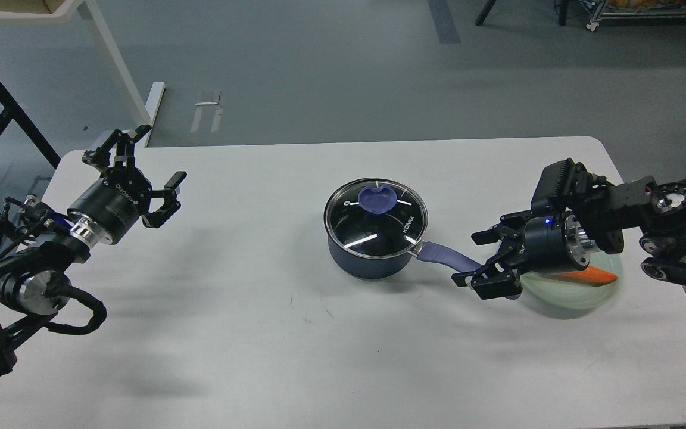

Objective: Open pot lid
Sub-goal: 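Grasp the purple pan handle with the right gripper, then reach the left gripper over the pan toward the purple lid knob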

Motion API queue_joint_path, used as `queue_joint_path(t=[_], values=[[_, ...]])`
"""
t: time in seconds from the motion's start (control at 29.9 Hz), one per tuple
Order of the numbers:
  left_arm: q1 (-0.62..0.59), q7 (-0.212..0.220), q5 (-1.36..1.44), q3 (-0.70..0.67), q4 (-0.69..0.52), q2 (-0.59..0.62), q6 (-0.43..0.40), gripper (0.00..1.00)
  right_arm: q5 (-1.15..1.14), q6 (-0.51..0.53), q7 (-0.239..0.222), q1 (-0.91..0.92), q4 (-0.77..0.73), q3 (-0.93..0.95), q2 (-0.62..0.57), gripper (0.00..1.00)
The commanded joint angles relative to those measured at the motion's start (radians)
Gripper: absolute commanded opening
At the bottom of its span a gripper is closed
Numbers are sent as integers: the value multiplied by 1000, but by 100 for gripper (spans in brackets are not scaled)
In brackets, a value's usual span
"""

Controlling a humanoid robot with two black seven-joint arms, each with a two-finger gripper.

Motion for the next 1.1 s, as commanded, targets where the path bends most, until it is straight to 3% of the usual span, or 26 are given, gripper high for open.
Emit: queue_joint_path(t=[0.0,0.2,0.8,1.07], values=[[0,0,0,0,0,0,0,99,-4,-29,0,-5,-21,-34,7,90],[0,0,0,0,0,0,0,99,-15,-67,0,-7,-33,-68,19,70],[0,0,6,-5,-17,21,-1,99,-3,-69,0,-10,-18,-98,9,41],[-43,0,23,14,-15,67,5,99,-3,-71,0,-8,-16,-100,1,34]])
